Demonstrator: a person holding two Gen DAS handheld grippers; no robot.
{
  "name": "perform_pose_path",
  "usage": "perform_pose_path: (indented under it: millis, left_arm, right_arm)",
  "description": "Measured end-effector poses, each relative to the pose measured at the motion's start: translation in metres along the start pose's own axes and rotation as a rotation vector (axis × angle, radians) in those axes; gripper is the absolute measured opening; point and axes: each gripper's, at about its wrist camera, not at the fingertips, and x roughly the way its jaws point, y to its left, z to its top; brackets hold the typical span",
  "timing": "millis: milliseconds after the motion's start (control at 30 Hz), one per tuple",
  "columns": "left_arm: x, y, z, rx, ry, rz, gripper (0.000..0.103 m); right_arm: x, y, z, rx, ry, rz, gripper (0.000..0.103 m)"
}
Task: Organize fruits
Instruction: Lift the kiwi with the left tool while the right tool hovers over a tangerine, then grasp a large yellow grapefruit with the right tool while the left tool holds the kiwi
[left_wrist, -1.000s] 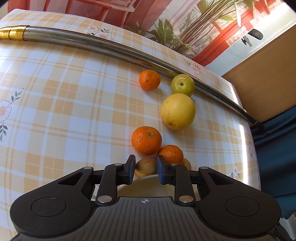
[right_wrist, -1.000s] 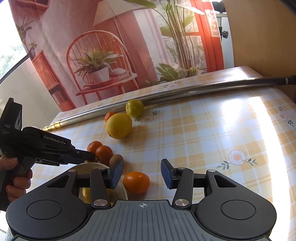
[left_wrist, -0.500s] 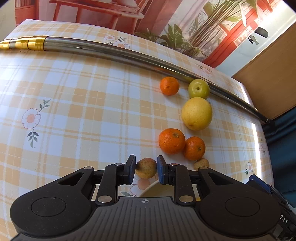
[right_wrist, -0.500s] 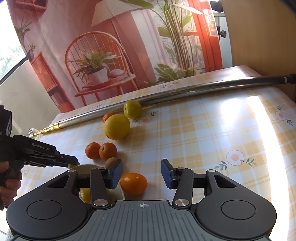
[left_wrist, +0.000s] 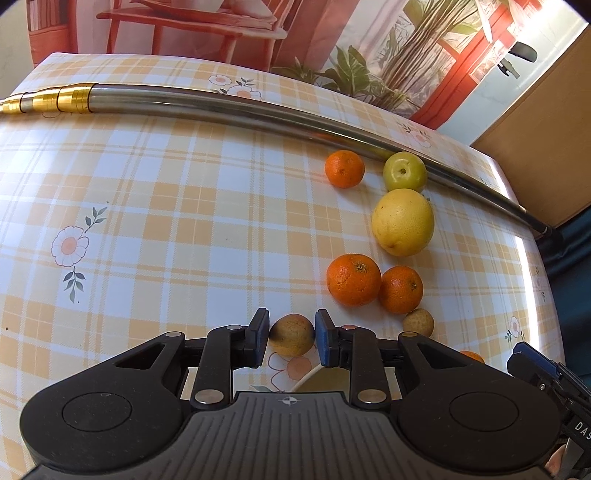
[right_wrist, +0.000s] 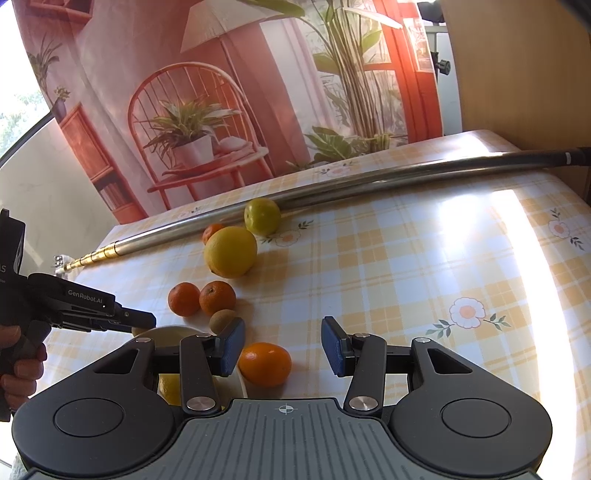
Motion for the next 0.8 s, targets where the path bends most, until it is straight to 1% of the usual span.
perform_pose_path:
  millis: [133,300,467,600,800]
  left_arm:
    - [0.004,-0.003,-0.004,0.02,0.008,-0.006,0.028]
    - [0.002,-0.012,-0.011,0.081,-0.03,0.038,0.028]
    - [-0.006,-0.006,-0.018,0.067,-0.067,0.036,0.028]
    - [-0.022,-0.004,-0.027,0.116,-0.119,0.056,0.028]
    - [-0.052,-0.005,-0.043,0.168,-0.215,0.049,0.028]
  right_arm:
    - [-0.001,0.0,-0.001,-0.001,-0.001,-0.005,0.043]
    - [-0.002,-0.002,-0.001,0.004,-0.004,-0.018,0.043]
    - [-0.006,-0.004,0.0,0.006,-0.012,-0.03,0.043]
    - [-0.007,-0.004,0.002,0.006,-0.017,-0.042,0.043]
    - [-0.004,0.002,0.011,-0.015,-0.018,-0.05,0.043]
